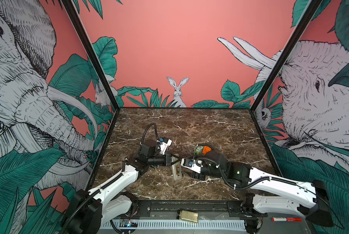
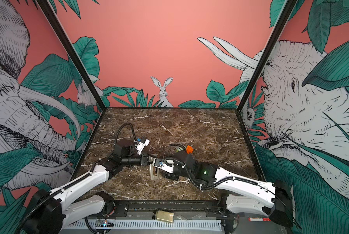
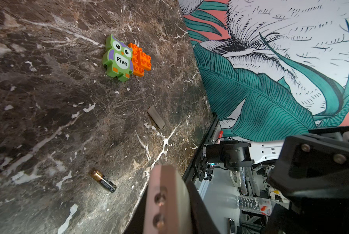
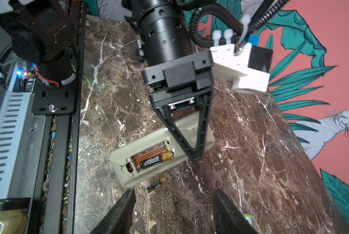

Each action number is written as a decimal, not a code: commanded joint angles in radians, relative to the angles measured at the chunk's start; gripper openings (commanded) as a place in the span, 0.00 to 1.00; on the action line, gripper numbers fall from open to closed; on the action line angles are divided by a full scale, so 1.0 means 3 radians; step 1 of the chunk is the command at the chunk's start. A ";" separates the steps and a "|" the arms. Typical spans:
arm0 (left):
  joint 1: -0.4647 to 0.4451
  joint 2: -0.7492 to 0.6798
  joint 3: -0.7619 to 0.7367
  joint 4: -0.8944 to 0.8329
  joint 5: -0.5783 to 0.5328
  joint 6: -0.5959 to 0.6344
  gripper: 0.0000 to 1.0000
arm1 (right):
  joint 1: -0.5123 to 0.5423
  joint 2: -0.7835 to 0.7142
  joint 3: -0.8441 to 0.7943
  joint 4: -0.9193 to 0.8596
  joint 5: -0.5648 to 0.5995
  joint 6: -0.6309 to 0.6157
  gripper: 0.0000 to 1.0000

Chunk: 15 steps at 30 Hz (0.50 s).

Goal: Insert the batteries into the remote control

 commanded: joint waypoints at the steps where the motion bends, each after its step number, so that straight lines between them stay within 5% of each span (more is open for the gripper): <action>1: -0.0004 -0.0041 0.0065 -0.0049 0.0117 0.0057 0.00 | -0.0003 0.0062 0.0129 -0.0135 -0.0202 -0.0278 0.58; 15: -0.0005 -0.0032 0.0075 -0.0111 0.0213 0.0098 0.00 | -0.0003 0.0390 0.0257 -0.0052 -0.0263 -0.0427 0.43</action>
